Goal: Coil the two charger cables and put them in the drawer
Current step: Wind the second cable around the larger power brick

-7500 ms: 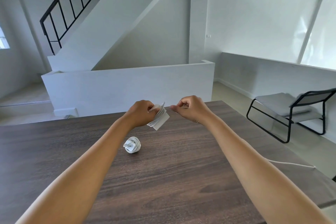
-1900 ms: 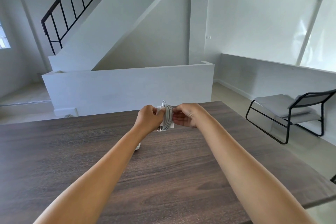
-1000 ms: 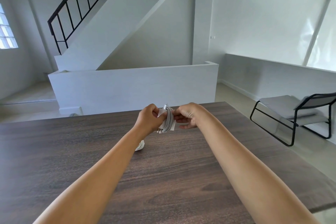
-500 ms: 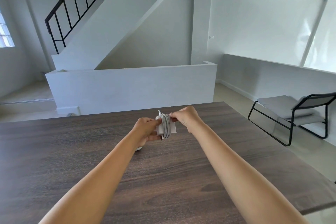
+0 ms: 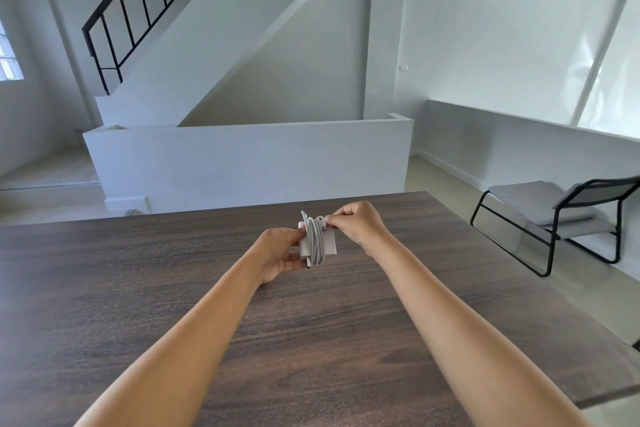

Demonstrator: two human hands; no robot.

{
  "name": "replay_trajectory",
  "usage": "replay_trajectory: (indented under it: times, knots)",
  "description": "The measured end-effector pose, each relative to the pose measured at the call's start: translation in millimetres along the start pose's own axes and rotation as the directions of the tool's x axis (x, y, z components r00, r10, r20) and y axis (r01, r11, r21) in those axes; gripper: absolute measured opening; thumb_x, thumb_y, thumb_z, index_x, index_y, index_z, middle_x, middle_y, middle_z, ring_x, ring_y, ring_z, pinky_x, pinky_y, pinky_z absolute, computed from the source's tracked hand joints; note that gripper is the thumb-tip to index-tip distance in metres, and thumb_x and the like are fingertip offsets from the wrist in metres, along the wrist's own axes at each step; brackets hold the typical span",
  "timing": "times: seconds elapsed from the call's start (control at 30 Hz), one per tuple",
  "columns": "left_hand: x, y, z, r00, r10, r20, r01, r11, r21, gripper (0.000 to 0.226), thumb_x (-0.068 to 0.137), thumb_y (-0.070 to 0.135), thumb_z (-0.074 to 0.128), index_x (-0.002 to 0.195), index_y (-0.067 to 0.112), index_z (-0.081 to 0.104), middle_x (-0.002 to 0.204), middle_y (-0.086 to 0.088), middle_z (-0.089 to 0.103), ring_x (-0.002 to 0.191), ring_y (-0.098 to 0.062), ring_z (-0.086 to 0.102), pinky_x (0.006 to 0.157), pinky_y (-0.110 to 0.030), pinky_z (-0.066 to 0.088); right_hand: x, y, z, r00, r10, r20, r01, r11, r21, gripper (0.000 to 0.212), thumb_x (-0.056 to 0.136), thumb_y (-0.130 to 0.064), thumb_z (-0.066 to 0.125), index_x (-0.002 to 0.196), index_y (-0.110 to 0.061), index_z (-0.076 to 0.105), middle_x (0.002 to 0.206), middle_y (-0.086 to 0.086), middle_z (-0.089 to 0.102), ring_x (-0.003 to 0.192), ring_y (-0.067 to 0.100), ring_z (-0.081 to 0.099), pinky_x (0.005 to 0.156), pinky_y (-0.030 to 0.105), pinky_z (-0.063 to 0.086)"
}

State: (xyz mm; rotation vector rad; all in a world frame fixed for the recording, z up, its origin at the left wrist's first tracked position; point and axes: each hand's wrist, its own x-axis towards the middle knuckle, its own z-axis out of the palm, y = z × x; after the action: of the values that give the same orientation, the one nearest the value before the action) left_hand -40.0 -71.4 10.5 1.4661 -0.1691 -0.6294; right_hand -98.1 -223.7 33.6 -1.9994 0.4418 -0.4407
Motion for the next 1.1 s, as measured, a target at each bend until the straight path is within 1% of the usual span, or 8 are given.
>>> replay_trajectory:
  times: [0.13,0.27,0.4,0.57,0.67,0.8,1.0,1.1]
  knots:
    - [1,0,-3,0.999,0.023,0.043,-0.025,0.999,0.032,0.023,0.093,0.021,0.059,0.103,0.001,0.064,0.090,-0.013,0.069,0.070,-0.021,0.068,0.061,-0.034,0.058,2,-1,-7,0.996,-0.056,0.073,0.054,0.998,0.040,0.026,0.079,-0.020,0.075,0.102,-0.018,0.062,0.091,-0.002,0.061,0.087,0.012,0.058,0.071,0.021,0.043]
    - [1,3,-10,0.994,0.035,0.104,-0.045,0.995,0.088,0.031,0.092,0.023,0.060,0.111,-0.001,0.065,0.094,-0.014,0.069,0.081,-0.025,0.065,0.076,-0.040,0.057,-2,-4,-15,0.918,-0.097,0.385,0.094,0.995,0.025,0.034,0.094,-0.016,0.058,0.127,-0.025,0.060,0.120,-0.003,0.063,0.101,0.007,0.056,0.075,0.018,0.044]
    - [-1,4,-14,0.989,0.021,0.143,-0.042,0.989,0.145,0.031,0.092,0.021,0.059,0.107,-0.004,0.067,0.090,-0.016,0.066,0.082,-0.026,0.061,0.086,-0.044,0.052,2,2,-14,0.917,-0.137,0.374,0.123,0.990,0.062,0.024,0.090,-0.021,0.065,0.114,-0.020,0.069,0.109,-0.004,0.067,0.099,0.007,0.059,0.082,0.025,0.050]
    - [-2,5,-16,0.987,0.020,0.160,-0.054,0.976,0.210,0.025,0.092,0.023,0.058,0.097,0.001,0.069,0.076,-0.009,0.064,0.071,-0.020,0.059,0.078,-0.038,0.051,4,8,-13,0.897,-0.166,0.409,0.155,0.986,0.059,0.020,0.091,-0.023,0.064,0.110,-0.020,0.066,0.112,0.000,0.065,0.100,0.010,0.060,0.077,0.022,0.054]
    - [-2,6,-17,0.987,0.013,0.159,-0.042,0.983,0.181,0.025,0.093,0.021,0.056,0.097,-0.001,0.068,0.074,-0.009,0.066,0.065,-0.019,0.062,0.069,-0.034,0.054,6,11,-14,0.890,-0.177,0.420,0.132,0.982,0.136,0.020,0.090,-0.020,0.065,0.110,-0.019,0.067,0.115,0.003,0.066,0.107,0.015,0.062,0.087,0.028,0.055]
    - [-2,9,-18,0.985,0.019,0.170,-0.049,0.984,0.174,0.023,0.096,0.017,0.050,0.087,0.002,0.064,0.051,0.000,0.060,0.050,-0.013,0.060,0.062,-0.031,0.052,9,18,-13,0.914,-0.172,0.366,0.063,0.955,0.290,0.018,0.085,-0.018,0.071,0.101,-0.013,0.072,0.110,0.008,0.070,0.107,0.020,0.065,0.096,0.033,0.052]
    - [-1,15,-13,0.989,0.089,0.121,-0.116,0.966,0.232,0.024,0.093,0.018,0.054,0.078,0.005,0.065,0.056,-0.003,0.058,0.050,-0.013,0.058,0.052,-0.026,0.051,4,15,-1,0.952,-0.127,0.278,0.002,0.912,0.410,0.004,0.088,-0.022,0.067,0.085,-0.019,0.065,0.095,0.000,0.066,0.087,0.011,0.059,0.073,0.026,0.047]
    - [-1,20,-12,0.985,0.136,0.102,-0.160,0.945,0.285,0.029,0.094,0.021,0.055,0.069,0.008,0.063,0.051,-0.001,0.054,0.049,-0.013,0.053,0.048,-0.024,0.048,4,13,2,0.965,-0.094,0.247,-0.032,0.886,0.463,0.004,0.089,-0.023,0.065,0.085,-0.020,0.064,0.097,0.001,0.067,0.083,0.012,0.058,0.073,0.028,0.042]
